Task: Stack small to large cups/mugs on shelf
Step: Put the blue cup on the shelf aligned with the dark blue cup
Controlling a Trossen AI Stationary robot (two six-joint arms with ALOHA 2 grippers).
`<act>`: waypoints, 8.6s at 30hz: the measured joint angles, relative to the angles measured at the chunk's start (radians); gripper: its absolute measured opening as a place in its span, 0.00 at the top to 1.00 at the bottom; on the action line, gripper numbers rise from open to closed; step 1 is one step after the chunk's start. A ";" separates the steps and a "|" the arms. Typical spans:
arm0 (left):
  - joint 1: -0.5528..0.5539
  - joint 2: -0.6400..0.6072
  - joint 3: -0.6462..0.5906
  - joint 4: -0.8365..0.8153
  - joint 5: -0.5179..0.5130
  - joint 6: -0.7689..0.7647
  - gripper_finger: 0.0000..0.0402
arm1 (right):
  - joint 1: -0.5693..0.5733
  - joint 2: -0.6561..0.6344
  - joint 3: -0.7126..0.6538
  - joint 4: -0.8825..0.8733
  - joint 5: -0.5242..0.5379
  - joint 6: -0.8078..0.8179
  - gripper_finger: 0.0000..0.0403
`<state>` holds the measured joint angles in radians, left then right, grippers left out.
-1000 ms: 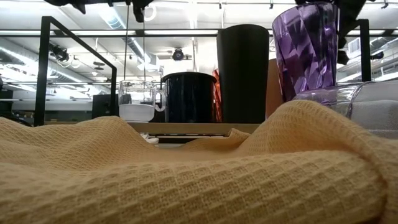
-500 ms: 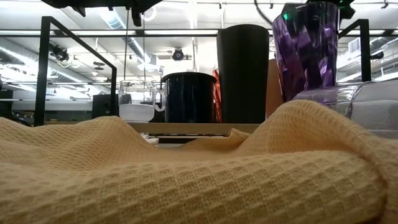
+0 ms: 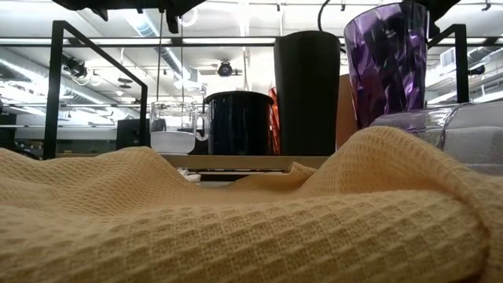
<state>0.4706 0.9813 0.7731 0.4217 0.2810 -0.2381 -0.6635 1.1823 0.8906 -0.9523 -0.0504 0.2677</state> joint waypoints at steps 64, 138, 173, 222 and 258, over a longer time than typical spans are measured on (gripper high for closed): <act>0.063 0.000 0.000 0.000 0.000 0.040 0.74 | -0.102 0.138 0.119 -0.114 -0.276 -0.024 0.69; 0.072 0.000 0.000 -0.001 0.001 0.039 0.74 | -0.172 0.428 0.341 0.314 -0.063 -0.166 0.69; 0.071 0.000 0.000 -0.001 0.011 0.016 0.76 | -0.289 0.428 0.341 0.287 -0.057 -0.092 0.69; 0.071 0.000 0.000 -0.001 0.038 0.014 0.80 | -0.268 0.385 0.376 0.231 -0.054 0.016 0.98; 0.052 -0.005 0.000 -0.009 0.174 -0.049 0.80 | 1.287 0.368 0.918 -0.100 0.727 1.235 0.98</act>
<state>0.5225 0.9768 0.7731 0.4129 0.4548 -0.2873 0.6234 1.5503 1.8084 -1.0522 0.6768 1.5022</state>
